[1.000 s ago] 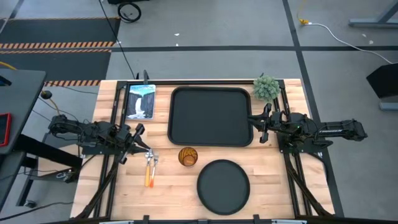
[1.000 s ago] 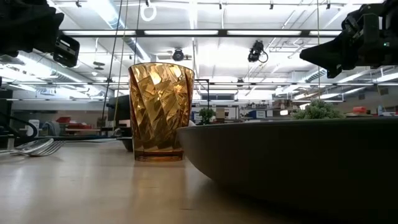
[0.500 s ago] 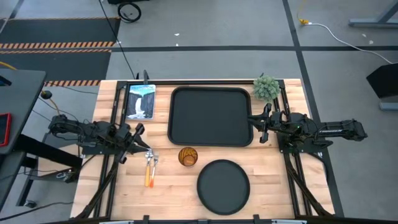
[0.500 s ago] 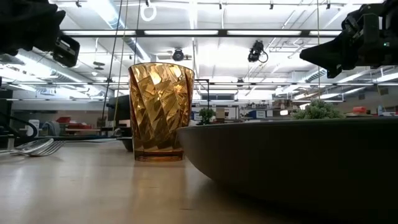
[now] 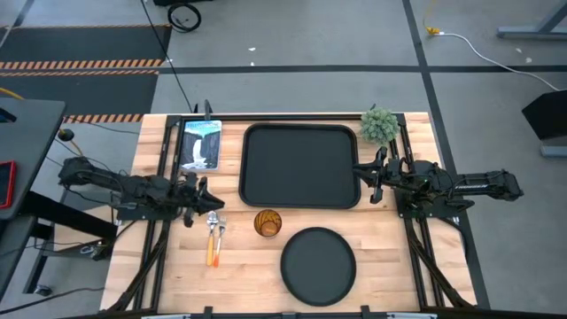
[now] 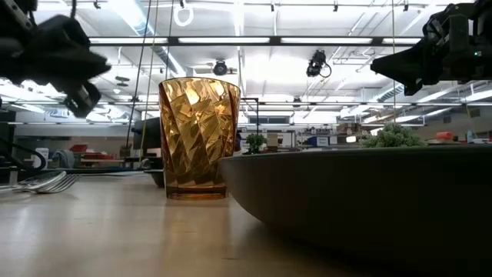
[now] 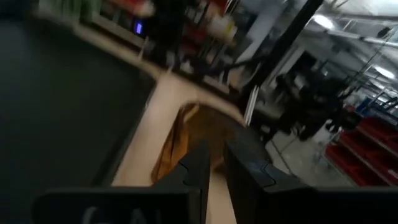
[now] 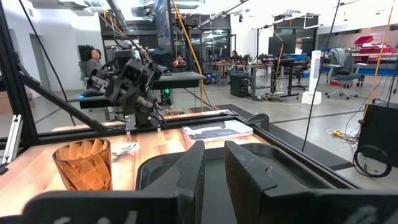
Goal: Pick and place plate/cup/fork/spoon on tray
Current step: Put the brown cup on the black tray
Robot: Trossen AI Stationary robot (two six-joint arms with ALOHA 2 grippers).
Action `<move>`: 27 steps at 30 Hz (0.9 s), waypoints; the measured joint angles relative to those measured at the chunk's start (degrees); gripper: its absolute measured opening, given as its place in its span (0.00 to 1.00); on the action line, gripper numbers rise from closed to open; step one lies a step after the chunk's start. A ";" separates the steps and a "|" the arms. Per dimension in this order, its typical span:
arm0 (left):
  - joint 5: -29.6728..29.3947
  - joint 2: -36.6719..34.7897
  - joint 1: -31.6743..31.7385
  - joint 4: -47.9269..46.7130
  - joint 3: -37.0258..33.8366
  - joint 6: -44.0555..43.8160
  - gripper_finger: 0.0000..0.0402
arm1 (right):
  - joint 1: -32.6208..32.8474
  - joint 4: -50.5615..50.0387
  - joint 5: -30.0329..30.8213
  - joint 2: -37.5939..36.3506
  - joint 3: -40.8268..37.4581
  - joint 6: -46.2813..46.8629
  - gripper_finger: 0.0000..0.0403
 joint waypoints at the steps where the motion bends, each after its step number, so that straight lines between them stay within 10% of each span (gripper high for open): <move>1: 0.44 1.64 0.00 0.44 0.00 -0.65 0.13 | 0.01 -0.02 0.00 0.00 0.00 0.00 0.17; 27: -1.64 36.53 -0.04 15.10 12.98 10.05 0.15 | 0.00 -0.01 -0.01 0.01 0.00 0.00 0.17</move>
